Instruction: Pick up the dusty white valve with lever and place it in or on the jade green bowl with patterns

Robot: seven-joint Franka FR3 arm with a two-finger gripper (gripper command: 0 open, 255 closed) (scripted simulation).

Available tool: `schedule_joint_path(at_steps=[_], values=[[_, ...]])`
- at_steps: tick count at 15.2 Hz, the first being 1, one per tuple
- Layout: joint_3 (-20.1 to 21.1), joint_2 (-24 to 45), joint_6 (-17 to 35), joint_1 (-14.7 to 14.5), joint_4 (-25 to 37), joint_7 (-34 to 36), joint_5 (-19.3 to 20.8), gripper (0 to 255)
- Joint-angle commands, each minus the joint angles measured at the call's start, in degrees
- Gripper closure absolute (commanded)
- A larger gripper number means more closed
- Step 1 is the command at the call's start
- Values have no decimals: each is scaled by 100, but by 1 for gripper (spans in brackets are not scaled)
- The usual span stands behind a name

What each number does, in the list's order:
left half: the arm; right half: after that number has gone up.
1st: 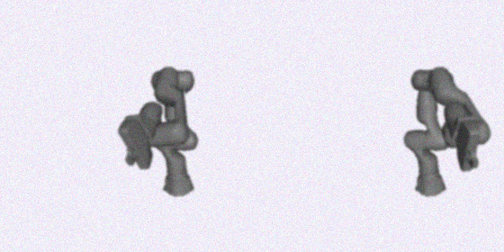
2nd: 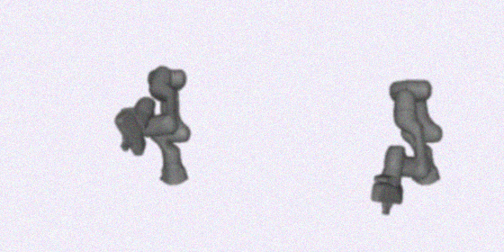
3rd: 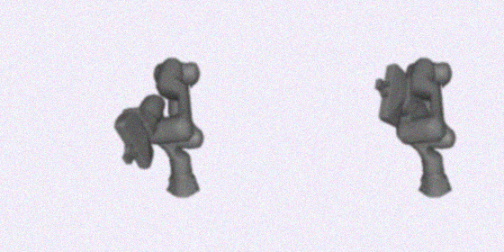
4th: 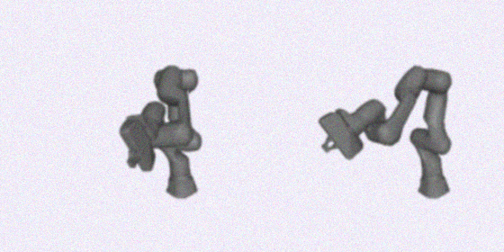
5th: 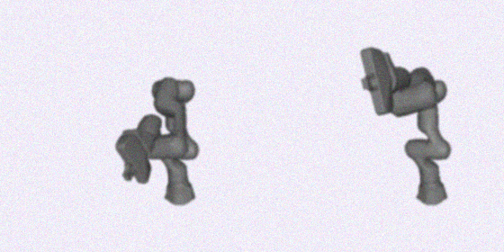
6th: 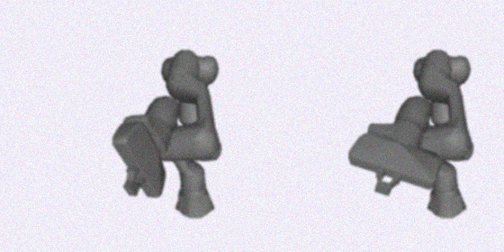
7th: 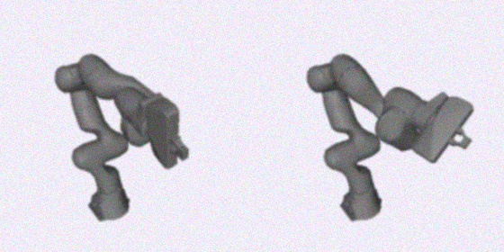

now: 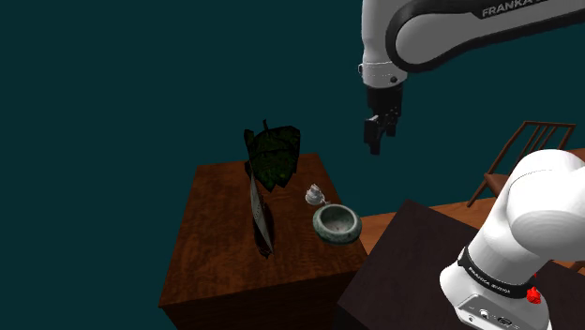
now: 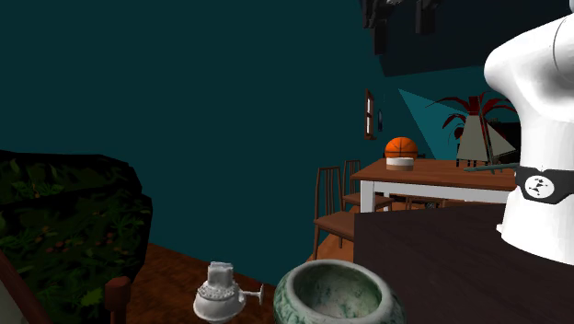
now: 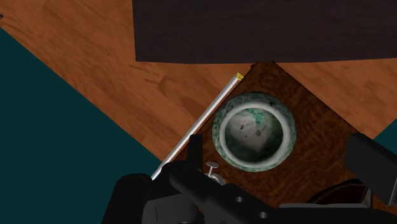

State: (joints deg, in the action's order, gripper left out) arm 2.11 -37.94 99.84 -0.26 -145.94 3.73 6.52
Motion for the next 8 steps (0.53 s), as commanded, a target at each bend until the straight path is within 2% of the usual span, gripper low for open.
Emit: schedule_joint_path(at_steps=[1, 8], values=[[-60, 227, 595, 33, -258, -7, 51, 0], [-272, 1402, 2444, 187, -605, -57, 251, 0]])
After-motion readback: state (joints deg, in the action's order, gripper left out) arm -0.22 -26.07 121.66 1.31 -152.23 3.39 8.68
